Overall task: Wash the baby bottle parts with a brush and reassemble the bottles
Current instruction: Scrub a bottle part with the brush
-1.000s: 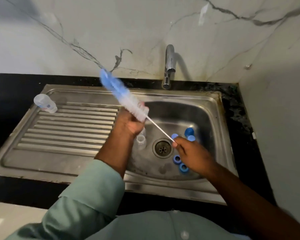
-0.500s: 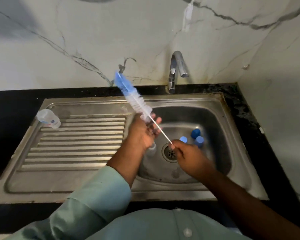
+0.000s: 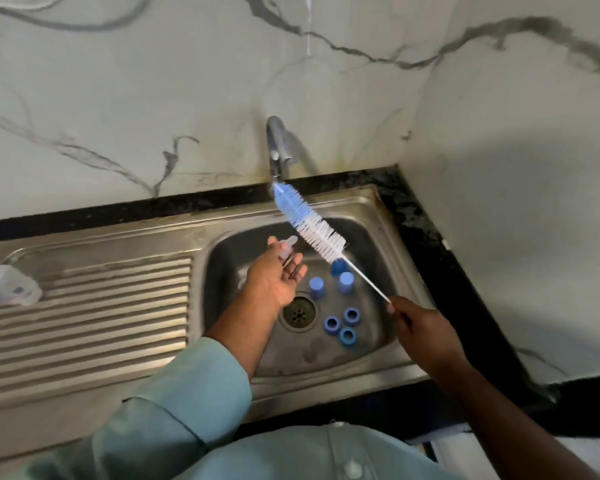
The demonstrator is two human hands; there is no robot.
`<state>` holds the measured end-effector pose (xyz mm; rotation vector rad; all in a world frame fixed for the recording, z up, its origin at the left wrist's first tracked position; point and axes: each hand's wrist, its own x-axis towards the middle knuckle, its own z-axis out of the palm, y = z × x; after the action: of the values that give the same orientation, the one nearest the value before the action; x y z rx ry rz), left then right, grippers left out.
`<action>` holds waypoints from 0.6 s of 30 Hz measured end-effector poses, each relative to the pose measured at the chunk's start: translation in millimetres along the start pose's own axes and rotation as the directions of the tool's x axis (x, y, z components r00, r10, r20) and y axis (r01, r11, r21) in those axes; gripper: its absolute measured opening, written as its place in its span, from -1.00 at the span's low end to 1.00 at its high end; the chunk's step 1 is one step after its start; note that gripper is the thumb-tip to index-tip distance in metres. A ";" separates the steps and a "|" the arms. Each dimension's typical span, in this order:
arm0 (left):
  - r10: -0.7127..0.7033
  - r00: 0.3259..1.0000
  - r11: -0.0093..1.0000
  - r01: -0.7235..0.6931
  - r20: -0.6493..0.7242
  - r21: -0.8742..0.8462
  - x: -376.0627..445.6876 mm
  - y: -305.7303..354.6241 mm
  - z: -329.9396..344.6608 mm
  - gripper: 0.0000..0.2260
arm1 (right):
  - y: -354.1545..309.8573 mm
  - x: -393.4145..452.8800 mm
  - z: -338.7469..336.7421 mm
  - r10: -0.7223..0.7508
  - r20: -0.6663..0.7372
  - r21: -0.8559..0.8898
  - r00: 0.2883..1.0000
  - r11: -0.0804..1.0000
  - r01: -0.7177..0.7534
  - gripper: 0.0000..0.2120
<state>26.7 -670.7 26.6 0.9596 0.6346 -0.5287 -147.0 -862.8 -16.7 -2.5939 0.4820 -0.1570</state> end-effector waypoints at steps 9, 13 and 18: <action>-0.031 0.986 0.966 -0.013 0.165 0.258 16.8 -88.0 97.2 -0.92 | 84.7 29.8 -10.1 0.239 -0.162 -0.041 0.957 0.968 -0.249 -0.83; -0.028 0.981 0.959 -0.027 0.189 0.283 17.5 -114.1 122.2 -0.87 | 103.4 42.2 -11.5 0.251 -0.198 -0.070 0.947 0.960 -0.270 -0.83; 0.006 0.982 0.957 -0.060 0.189 0.283 20.5 -121.9 129.6 -0.83 | 114.5 54.0 -6.6 0.209 -0.238 -0.170 0.949 0.953 -0.252 -0.91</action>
<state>-6.6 -844.1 -3.3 1.1761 0.3772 -0.6849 -133.2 -978.9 -65.8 -2.6991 0.9211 -0.3299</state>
